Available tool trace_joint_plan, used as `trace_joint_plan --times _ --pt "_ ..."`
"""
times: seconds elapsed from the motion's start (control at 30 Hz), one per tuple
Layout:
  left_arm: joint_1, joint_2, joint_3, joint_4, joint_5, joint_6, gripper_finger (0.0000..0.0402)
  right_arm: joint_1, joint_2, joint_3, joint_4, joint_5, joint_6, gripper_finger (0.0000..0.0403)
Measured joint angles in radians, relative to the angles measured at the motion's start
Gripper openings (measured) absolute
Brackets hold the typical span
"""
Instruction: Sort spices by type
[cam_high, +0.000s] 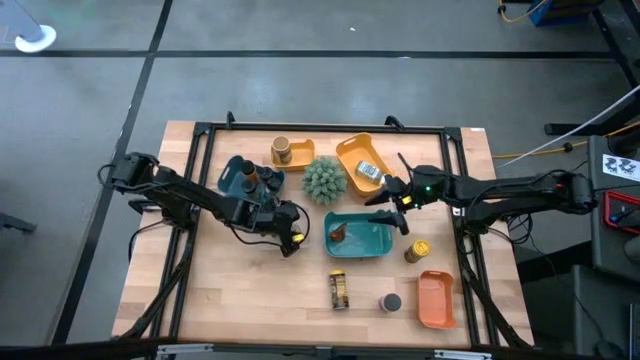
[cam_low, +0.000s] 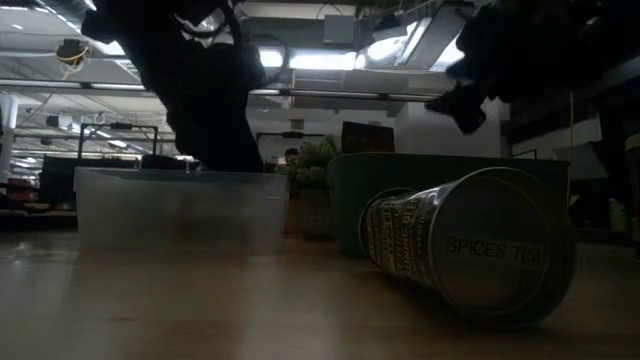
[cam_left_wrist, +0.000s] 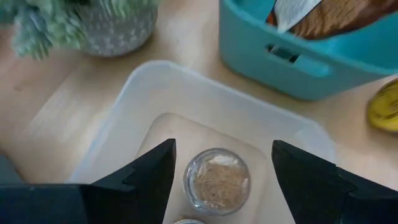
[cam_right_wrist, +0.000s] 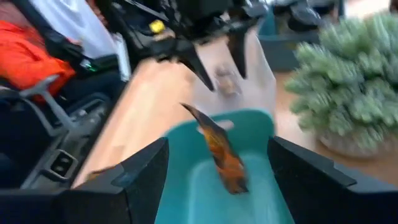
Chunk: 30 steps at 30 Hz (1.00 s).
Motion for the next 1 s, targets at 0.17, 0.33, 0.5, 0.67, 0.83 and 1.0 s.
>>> trace_joint_plan --times 0.17,0.33,0.5,0.67,0.83,1.0 --pt "0.0 -0.054 0.001 0.0 0.0 0.0 0.0249 0.0 -0.088 0.0 0.0 -0.051 0.006 0.0273" --pt "0.0 -0.088 0.001 0.0 0.0 0.0 0.0249 0.056 -0.159 0.0 0.002 -0.063 0.006 0.0273" --pt "0.0 -0.103 0.001 -0.001 0.0 0.001 0.0249 0.192 -0.195 0.0 0.002 -0.002 -0.004 0.0273" --pt "0.0 -0.105 0.001 0.0 0.0 -0.006 0.0249 0.35 -0.196 0.0 0.002 0.099 -0.004 0.0273" --pt "0.0 -0.105 0.001 0.0 0.0 -0.011 0.0249 0.509 -0.194 0.0 0.001 0.212 -0.005 0.0273" --pt "0.0 -0.105 0.001 0.0 0.0 -0.014 0.0249 0.658 -0.194 0.0 -0.014 0.325 -0.006 0.0273"
